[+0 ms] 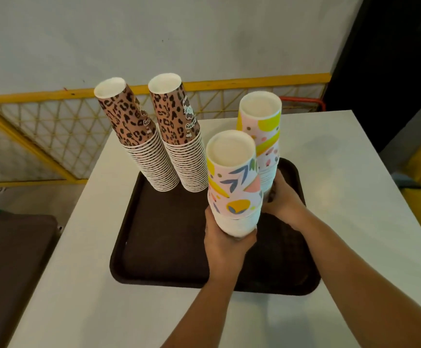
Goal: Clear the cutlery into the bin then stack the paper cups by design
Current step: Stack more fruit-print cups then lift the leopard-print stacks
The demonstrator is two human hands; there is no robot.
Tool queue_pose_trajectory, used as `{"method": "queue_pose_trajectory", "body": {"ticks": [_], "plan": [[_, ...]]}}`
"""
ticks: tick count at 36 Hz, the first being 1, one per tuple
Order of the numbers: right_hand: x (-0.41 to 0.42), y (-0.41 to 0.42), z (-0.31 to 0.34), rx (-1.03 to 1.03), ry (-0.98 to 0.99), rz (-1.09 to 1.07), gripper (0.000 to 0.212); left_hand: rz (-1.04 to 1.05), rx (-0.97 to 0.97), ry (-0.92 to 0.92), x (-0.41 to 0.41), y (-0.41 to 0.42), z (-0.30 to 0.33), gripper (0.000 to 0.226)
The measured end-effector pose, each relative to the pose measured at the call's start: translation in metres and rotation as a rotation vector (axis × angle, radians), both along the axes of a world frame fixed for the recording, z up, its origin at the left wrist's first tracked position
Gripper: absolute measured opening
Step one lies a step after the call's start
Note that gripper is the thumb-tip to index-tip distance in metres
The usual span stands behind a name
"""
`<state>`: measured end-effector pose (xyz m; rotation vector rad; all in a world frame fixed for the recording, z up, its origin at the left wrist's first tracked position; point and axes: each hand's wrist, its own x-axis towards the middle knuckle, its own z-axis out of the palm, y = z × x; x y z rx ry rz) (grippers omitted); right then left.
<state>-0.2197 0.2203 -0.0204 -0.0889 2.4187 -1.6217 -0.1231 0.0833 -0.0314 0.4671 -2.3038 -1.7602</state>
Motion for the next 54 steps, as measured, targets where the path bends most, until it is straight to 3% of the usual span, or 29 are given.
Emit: {"method": "queue_pose_trajectory", "body": {"ticks": [6,12,20,36,54], "plan": [[-0.001,-0.005,-0.003,0.022,0.073,-0.129,0.093,-0.025,0.047,0.002,-0.015,-0.01,0.004,0.083],[-0.001,0.001,-0.008,0.065,0.165,-0.252,0.099,-0.05,0.043,0.028,-0.035,-0.013,0.01,0.1],[-0.011,0.015,-0.009,0.083,0.188,-0.417,0.092,-0.057,-0.019,0.045,-0.078,-0.008,0.014,0.092],[-0.04,0.014,-0.014,0.06,0.227,-0.462,0.091,-0.032,-0.087,0.003,-0.138,0.011,0.019,0.082],[-0.032,0.011,-0.01,0.143,0.174,-0.445,0.094,-0.01,-0.08,-0.037,-0.116,0.009,0.006,0.095]]}}
